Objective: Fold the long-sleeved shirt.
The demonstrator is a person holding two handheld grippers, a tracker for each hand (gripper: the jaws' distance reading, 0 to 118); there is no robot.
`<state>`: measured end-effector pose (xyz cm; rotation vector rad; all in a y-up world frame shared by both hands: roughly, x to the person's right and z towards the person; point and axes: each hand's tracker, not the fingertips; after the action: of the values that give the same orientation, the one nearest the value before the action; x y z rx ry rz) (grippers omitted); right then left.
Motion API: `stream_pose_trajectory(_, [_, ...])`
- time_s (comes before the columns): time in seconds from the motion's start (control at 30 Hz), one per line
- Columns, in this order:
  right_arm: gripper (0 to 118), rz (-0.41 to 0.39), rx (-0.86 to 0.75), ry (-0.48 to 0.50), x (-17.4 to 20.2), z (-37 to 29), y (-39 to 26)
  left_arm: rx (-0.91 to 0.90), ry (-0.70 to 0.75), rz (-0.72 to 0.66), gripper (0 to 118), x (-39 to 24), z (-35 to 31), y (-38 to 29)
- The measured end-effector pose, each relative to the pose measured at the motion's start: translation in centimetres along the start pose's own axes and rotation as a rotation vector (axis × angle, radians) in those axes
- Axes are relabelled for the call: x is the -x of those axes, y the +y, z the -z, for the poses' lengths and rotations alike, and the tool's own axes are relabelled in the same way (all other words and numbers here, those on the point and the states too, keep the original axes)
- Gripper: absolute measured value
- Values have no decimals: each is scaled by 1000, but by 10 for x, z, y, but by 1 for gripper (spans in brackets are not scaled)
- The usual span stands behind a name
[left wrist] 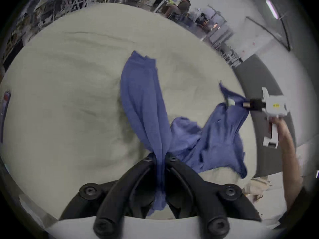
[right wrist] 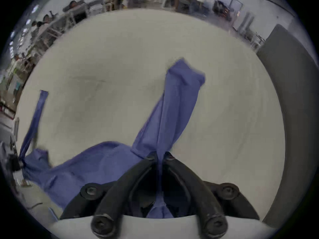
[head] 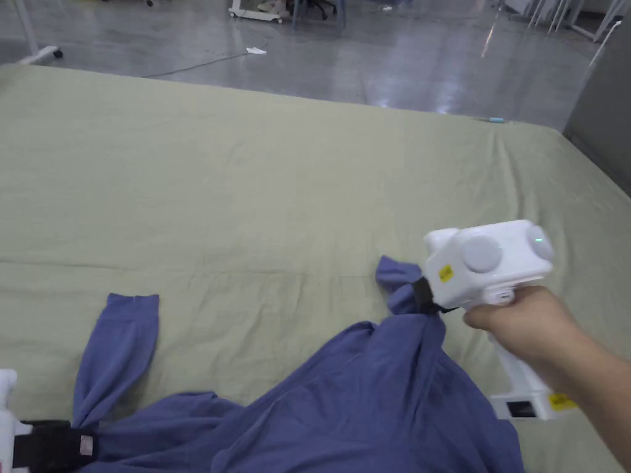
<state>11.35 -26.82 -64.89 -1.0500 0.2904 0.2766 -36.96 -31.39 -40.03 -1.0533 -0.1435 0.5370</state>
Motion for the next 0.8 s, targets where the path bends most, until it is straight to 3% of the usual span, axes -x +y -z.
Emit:
stream_pose_trajectory(0.1, [1, -50, -140, -24, -15, -99, -18, -58, 1, 36, 2, -20, -28, 16])
stream_pose_trajectory(0.23, [1, -22, -306, -86, -42, -232, -48, -143, -48, 35, 2, -42, -67, 46])
stream_pose_trajectory(0.37, [1, -26, -424, -244, -55, -340, -74, -244, -94, -3, 2, -59, -113, 81])
stream_pose_trajectory(0.47, [1, -13, -475, -353, -72, -396, -73, -294, -191, -30, 2, -78, -149, 112])
stream_pose_trajectory(0.63, [1, 17, -534, -537, -99, -461, -43, -350, -213, -6, 2, -123, -201, 172])
stream_pose_trajectory(0.7, [1, 49, -531, -618, -131, -473, -22, -415, -192, -32, 2, -135, -225, 202])
stream_pose_trajectory(0.8, [1, 87, -553, -647, -150, -492, 10, -455, -197, -45, 2, -153, -256, 243])
